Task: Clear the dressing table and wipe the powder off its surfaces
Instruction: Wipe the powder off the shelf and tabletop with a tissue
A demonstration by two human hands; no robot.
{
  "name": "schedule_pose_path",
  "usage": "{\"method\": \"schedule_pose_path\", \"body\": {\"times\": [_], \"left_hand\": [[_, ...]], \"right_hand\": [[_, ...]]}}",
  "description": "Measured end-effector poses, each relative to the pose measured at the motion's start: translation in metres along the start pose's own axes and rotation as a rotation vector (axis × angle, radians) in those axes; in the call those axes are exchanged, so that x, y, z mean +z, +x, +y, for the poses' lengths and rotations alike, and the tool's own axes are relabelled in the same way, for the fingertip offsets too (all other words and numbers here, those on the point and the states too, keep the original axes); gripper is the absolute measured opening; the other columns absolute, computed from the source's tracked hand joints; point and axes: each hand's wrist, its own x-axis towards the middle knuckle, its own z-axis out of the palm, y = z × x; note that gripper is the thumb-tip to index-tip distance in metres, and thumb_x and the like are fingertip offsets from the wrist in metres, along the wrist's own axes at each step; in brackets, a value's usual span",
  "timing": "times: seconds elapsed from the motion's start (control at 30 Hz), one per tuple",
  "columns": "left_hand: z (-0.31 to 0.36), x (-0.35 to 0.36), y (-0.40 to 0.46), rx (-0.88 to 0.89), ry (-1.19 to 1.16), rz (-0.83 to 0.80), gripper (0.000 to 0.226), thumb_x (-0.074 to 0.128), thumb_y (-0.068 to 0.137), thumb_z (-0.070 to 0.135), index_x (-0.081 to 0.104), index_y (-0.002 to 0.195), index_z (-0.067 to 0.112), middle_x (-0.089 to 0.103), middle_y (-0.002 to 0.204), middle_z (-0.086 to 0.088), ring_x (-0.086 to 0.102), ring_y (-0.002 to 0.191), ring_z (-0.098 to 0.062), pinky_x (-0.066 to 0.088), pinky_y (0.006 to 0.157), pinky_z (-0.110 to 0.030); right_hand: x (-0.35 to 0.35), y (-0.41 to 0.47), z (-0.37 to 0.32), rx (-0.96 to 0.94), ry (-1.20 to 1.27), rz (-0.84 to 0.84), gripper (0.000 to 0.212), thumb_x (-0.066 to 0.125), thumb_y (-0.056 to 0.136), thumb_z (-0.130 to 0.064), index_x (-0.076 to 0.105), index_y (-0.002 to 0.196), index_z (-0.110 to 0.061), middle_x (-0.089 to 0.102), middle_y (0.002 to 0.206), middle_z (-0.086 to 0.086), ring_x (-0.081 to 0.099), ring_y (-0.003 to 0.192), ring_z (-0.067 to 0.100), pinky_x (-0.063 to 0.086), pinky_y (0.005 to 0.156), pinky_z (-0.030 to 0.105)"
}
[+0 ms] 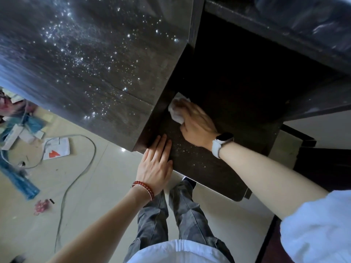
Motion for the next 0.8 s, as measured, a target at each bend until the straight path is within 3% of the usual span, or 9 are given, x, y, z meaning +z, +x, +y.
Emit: {"method": "schedule_pose_path", "body": {"times": [0.13, 0.2, 0.27, 0.43, 0.5, 0.6, 0.67, 0.8], "left_hand": [[-0.001, 0.000, -0.001, 0.006, 0.051, -0.025, 0.055, 0.032, 0.085, 0.031, 0.044, 0.130, 0.001, 0.048, 0.135, -0.022, 0.040, 0.128, -0.036, 0.024, 0.103, -0.052], [-0.001, 0.001, -0.003, 0.010, 0.043, -0.022, 0.055, 0.033, 0.086, 0.031, 0.043, 0.130, 0.001, 0.046, 0.136, -0.022, 0.040, 0.129, -0.036, 0.023, 0.104, -0.052], [-0.003, 0.002, -0.010, 0.002, 0.017, -0.028, 0.054, 0.033, 0.086, 0.030, 0.042, 0.131, 0.001, 0.045, 0.137, -0.021, 0.040, 0.129, -0.035, 0.023, 0.105, -0.051], [-0.023, 0.003, -0.042, -0.004, -0.052, -0.035, 0.049, 0.034, 0.086, 0.025, 0.048, 0.127, 0.001, 0.049, 0.134, -0.019, 0.044, 0.126, -0.036, 0.034, 0.101, -0.053], [-0.033, 0.003, -0.055, -0.002, -0.066, -0.057, 0.049, 0.032, 0.086, 0.023, 0.050, 0.125, 0.001, 0.051, 0.132, -0.020, 0.047, 0.123, -0.037, 0.034, 0.101, -0.054], [-0.049, 0.001, -0.063, -0.027, -0.095, -0.061, 0.049, 0.031, 0.086, 0.022, 0.049, 0.125, -0.002, 0.050, 0.132, -0.022, 0.046, 0.123, -0.040, 0.029, 0.103, -0.056], [-0.056, -0.002, -0.061, -0.037, -0.109, -0.041, 0.050, 0.032, 0.086, 0.021, 0.044, 0.129, -0.002, 0.046, 0.135, -0.024, 0.040, 0.126, -0.042, 0.026, 0.104, -0.056], [-0.063, -0.004, -0.056, -0.001, -0.100, -0.033, 0.053, 0.035, 0.085, 0.021, 0.039, 0.133, 0.000, 0.040, 0.139, -0.025, 0.033, 0.131, -0.043, 0.026, 0.104, -0.057]], "right_hand": [[-0.012, 0.040, 0.006, 0.210, 0.133, 0.157, 0.054, 0.047, 0.084, -0.007, 0.033, 0.135, 0.000, 0.036, 0.143, 0.020, 0.031, 0.135, 0.032, 0.021, 0.111, 0.033], [-0.003, 0.037, 0.004, 0.205, 0.073, 0.110, 0.058, 0.045, 0.086, -0.008, 0.024, 0.140, 0.000, 0.026, 0.150, 0.020, 0.019, 0.141, 0.031, 0.011, 0.116, 0.035], [0.012, 0.021, -0.001, 0.158, 0.014, 0.086, 0.061, 0.044, 0.087, -0.007, 0.020, 0.142, -0.003, 0.017, 0.154, 0.016, 0.012, 0.144, 0.027, 0.002, 0.116, 0.034], [0.047, -0.044, -0.041, -0.127, -0.018, -0.114, 0.060, 0.043, 0.083, -0.004, 0.030, 0.141, -0.012, 0.023, 0.153, 0.008, 0.014, 0.143, 0.023, 0.001, 0.116, 0.036], [0.059, -0.073, -0.058, -0.229, -0.081, -0.187, 0.058, 0.037, 0.087, -0.007, 0.025, 0.143, -0.014, 0.022, 0.154, 0.005, 0.014, 0.143, 0.022, 0.000, 0.115, 0.036], [0.054, -0.079, -0.056, -0.282, -0.181, -0.168, 0.059, 0.026, 0.083, -0.014, 0.027, 0.142, -0.015, 0.028, 0.152, 0.005, 0.023, 0.141, 0.022, 0.011, 0.115, 0.039], [0.047, -0.068, -0.044, -0.140, -0.168, -0.099, 0.057, 0.033, 0.084, -0.014, 0.030, 0.141, -0.018, 0.029, 0.152, 0.005, 0.024, 0.141, 0.022, 0.014, 0.116, 0.037], [0.063, -0.055, -0.063, 0.351, -0.118, 0.112, 0.059, 0.037, 0.090, -0.018, 0.014, 0.145, -0.016, 0.012, 0.156, 0.010, 0.006, 0.144, 0.028, -0.001, 0.115, 0.038]]}}
